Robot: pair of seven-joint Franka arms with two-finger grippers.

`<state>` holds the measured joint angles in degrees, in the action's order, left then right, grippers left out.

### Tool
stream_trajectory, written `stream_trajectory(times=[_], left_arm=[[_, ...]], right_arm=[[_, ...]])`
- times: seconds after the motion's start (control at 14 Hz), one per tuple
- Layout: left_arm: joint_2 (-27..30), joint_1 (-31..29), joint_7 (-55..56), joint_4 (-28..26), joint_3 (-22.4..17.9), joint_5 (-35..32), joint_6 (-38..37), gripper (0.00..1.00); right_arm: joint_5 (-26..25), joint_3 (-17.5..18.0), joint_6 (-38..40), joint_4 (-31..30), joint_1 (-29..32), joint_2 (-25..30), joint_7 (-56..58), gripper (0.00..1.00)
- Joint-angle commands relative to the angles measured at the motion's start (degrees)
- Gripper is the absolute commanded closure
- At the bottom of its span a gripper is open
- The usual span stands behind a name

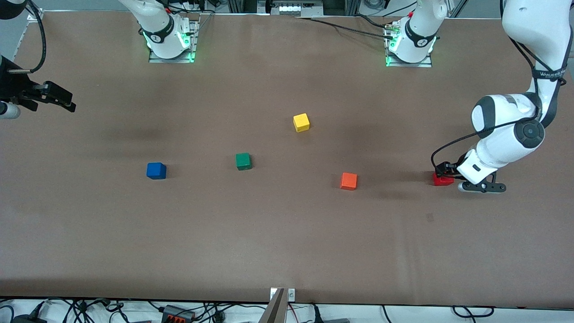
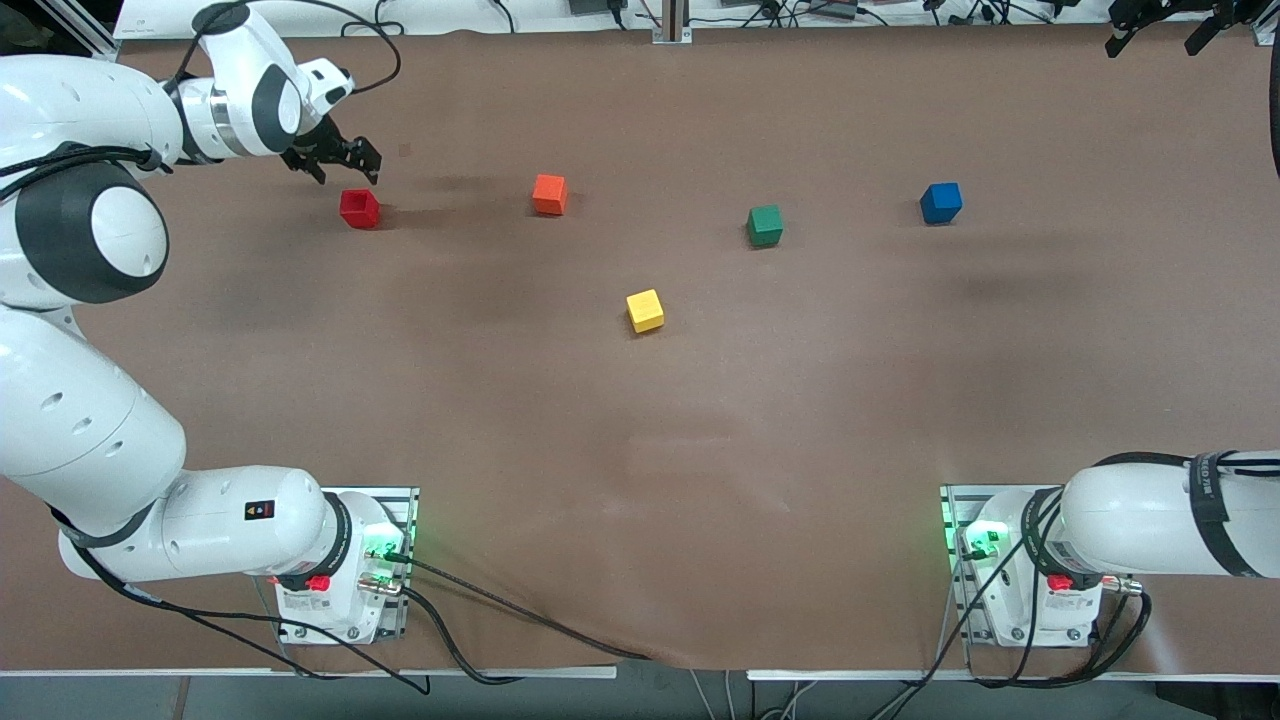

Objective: Pass red block to right arm, stack on blue
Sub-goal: 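Lower the left gripper onto the red cube and close on it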

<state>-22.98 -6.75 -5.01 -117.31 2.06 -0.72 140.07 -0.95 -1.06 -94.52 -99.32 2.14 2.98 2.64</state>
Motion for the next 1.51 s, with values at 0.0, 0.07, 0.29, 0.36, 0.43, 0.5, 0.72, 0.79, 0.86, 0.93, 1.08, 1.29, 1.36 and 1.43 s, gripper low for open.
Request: stream_trajectory(times=[0.0,0.07,0.29,0.36,0.43,0.5,0.72,0.79,0.86,0.93,1.08,1.29,1.36,1.43], left_arm=[[-1.97,-1.42,-1.06,-0.9,0.22,-1.03,1.08,0.0],[-2.67,-1.42,-1.06,-1.08,0.22,-1.03,2.3,0.0],[-4.78,-1.51,-1.06,-1.17,0.31,-1.03,5.21,0.0],[-5.31,-1.77,-1.06,-1.17,0.31,-1.03,5.48,0.0],[-5.49,-1.77,-1.06,-1.17,0.4,-1.03,6.18,0.0],[-5.49,-1.77,-1.06,-1.26,0.4,-1.03,6.45,0.04],[-6.19,-1.69,-1.06,-1.17,0.75,-1.03,6.54,0.39],[-6.02,-1.69,-1.14,-1.08,0.75,-1.03,6.45,0.57],[-5.76,-1.69,-1.32,-1.08,0.84,-1.03,6.36,0.68],[-5.49,-1.69,-1.49,-1.08,0.84,-1.03,6.19,0.72],[-3.04,-1.6,-2.46,-0.73,1.1,-1.03,4.96,0.72],[-0.05,-1.42,-6.49,3.91,1.28,-1.03,-4.94,0.72],[0.65,-1.25,-7.72,6.28,1.28,-1.03,-8.72,0.72],[1.36,-1.16,-9.48,7.95,1.63,-1.03,-11.63,0.72]], right_arm=[[0.16,0.36,0.21,-1.41,0.32,1.5,0.7,0.0],[0.16,0.36,0.12,-1.41,0.32,1.41,0.7,0.0],[0.16,0.36,0.12,-1.41,0.32,1.41,0.7,0.0],[0.16,0.36,0.12,-1.41,0.32,1.41,0.7,0.0],[0.16,0.36,0.03,-1.41,0.32,1.33,0.7,0.0],[0.16,0.36,0.21,-1.41,0.32,1.32,0.7,0.0],[0.16,0.36,0.12,-1.41,0.32,1.24,0.7,0.0],[0.16,0.36,0.12,-1.41,0.32,1.24,0.7,0.0],[0.16,0.36,0.03,-1.41,0.32,1.15,0.7,0.0],[0.25,0.36,0.21,-1.41,0.24,1.24,0.7,0.0],[0.25,0.36,0.12,-1.41,0.24,1.15,0.7,0.0],[0.34,0.44,0.38,-1.32,-0.2,0.8,0.7,0.0],[0.34,0.44,0.56,-1.32,-0.99,0.62,0.7,0.0],[0.77,0.44,0.73,-1.14,-1.78,0.1,0.7,0.0]])
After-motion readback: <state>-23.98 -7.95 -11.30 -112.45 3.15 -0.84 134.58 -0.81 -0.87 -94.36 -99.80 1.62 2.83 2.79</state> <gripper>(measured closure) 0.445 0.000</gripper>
